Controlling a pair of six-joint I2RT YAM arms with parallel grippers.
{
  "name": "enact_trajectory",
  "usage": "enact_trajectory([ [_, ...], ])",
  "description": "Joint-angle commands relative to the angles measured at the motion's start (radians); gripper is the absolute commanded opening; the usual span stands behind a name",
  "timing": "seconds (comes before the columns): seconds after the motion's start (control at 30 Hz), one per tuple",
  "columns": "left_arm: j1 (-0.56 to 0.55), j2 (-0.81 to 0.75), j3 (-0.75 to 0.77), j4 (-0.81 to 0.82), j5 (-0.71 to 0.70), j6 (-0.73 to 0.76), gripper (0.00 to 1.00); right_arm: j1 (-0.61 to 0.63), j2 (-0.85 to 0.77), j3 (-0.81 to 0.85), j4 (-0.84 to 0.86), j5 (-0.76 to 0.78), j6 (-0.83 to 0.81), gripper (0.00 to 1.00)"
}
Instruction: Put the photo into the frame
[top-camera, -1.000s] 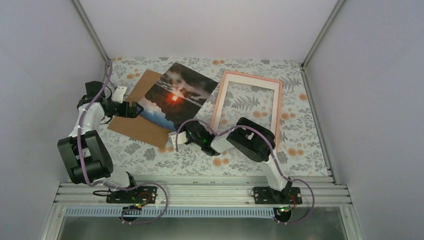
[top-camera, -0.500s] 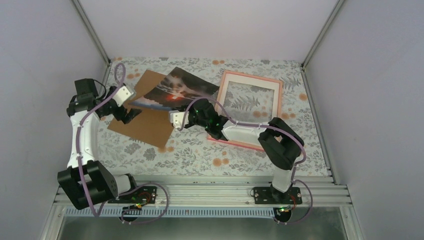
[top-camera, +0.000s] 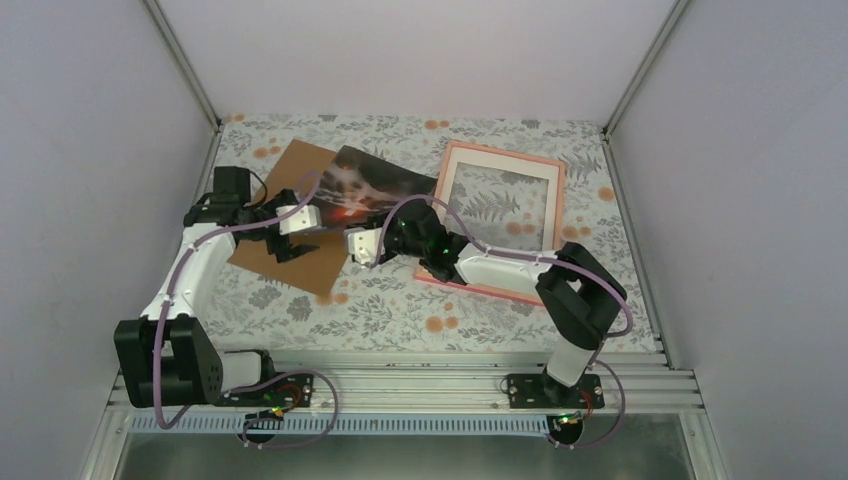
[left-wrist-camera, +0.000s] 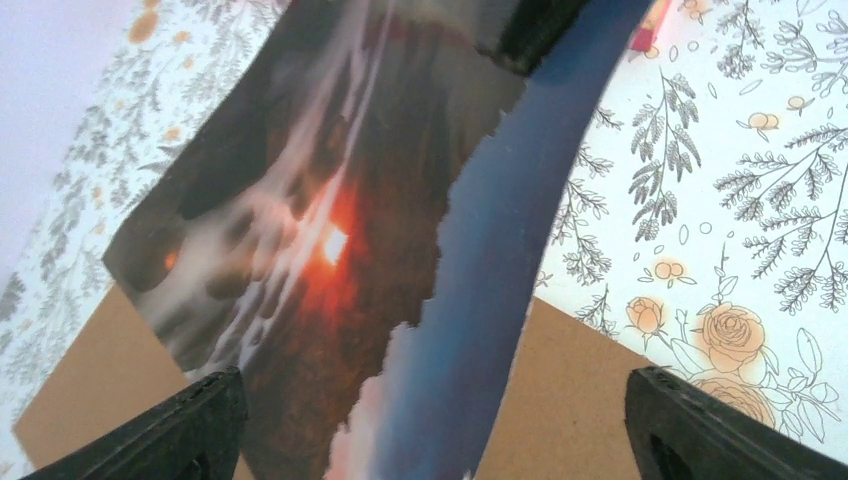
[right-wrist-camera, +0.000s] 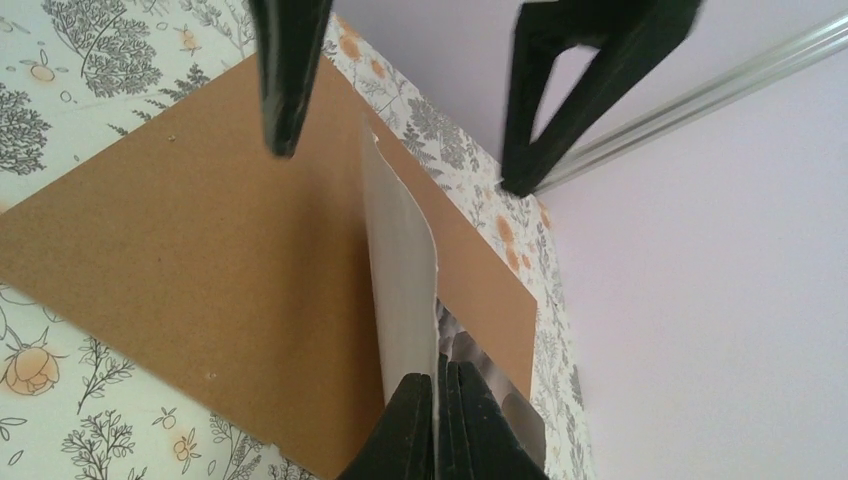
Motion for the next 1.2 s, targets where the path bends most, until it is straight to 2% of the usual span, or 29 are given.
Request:
enact_trajectory([
  [0.0, -0.050, 0.014, -0.055, 0.072, -0.015, 0.027, 0.92, -0.002, -0.046, -0.023, 0.011, -0.029, 0.041, 0.04],
  [0.13, -0.110, 0.025, -0.100, 0.175, -0.078, -0.071, 0.75, -0.004, -0.074, -0.039, 0.020, -0.037, 0.063, 0.04],
  [0.2, -0.128, 0.032, -0.091, 0.192, -0.098, -0.125, 0.63, -0.008, -0.106, -0.052, 0.020, -0.049, 0.075, 0.04],
  [0.3, -0.130, 0.032, -0.027, 0.147, -0.093, -0.201, 0.34, -0.021, -0.134, -0.066, -0.005, -0.061, 0.093, 0.04],
  [0.33, -0.130, 0.029, -0.002, 0.117, -0.089, -0.215, 0.17, -0.031, -0.139, -0.062, -0.023, -0.065, 0.108, 0.04],
  [0.37, -0.130, 0.022, 0.018, 0.101, -0.091, -0.241, 0.05, -0.041, -0.144, -0.053, -0.056, -0.068, 0.118, 0.04],
  [0.4, -0.130, 0.011, 0.035, 0.090, -0.099, -0.271, 0.03, -0.047, -0.147, -0.040, -0.089, -0.067, 0.132, 0.07],
  [0.43, -0.131, 0.004, 0.056, 0.060, -0.099, -0.276, 0.02, -0.057, -0.150, -0.023, -0.128, -0.066, 0.149, 0.16],
  [0.47, -0.130, -0.003, 0.086, 0.026, -0.093, -0.272, 0.02, -0.067, -0.154, -0.009, -0.165, -0.071, 0.171, 0.30],
  [0.53, -0.130, -0.032, 0.121, -0.031, -0.084, -0.268, 0.02, -0.088, -0.164, 0.012, -0.226, -0.087, 0.210, 0.70],
  [0.57, -0.130, -0.051, 0.134, -0.049, -0.077, -0.260, 0.02, -0.098, -0.165, 0.017, -0.250, -0.084, 0.223, 0.84],
  [0.6, -0.130, -0.069, 0.144, -0.066, -0.067, -0.247, 0.03, -0.105, -0.165, 0.024, -0.274, -0.072, 0.230, 0.93],
  [0.67, -0.130, -0.107, 0.159, -0.094, -0.051, -0.228, 0.02, -0.122, -0.160, 0.038, -0.316, -0.054, 0.241, 1.00],
  [0.8, -0.129, -0.150, 0.189, -0.164, -0.039, -0.182, 0.02, -0.187, -0.159, 0.121, -0.456, -0.122, 0.261, 1.00],
  [0.9, -0.127, -0.155, 0.224, -0.206, -0.029, -0.170, 0.02, -0.218, -0.176, 0.156, -0.509, -0.170, 0.276, 0.93],
  [0.97, -0.127, -0.153, 0.249, -0.224, -0.006, -0.169, 0.02, -0.223, -0.193, 0.162, -0.524, -0.191, 0.274, 0.79],
  [1.1, -0.127, -0.136, 0.317, -0.228, 0.023, -0.200, 0.02, -0.223, -0.199, 0.212, -0.596, -0.258, 0.299, 0.36],
  [1.13, -0.127, -0.127, 0.336, -0.229, 0.028, -0.217, 0.03, -0.223, -0.195, 0.230, -0.623, -0.265, 0.314, 0.29],
  [1.17, -0.126, -0.118, 0.358, -0.231, 0.035, -0.225, 0.02, -0.222, -0.190, 0.246, -0.652, -0.275, 0.332, 0.26],
])
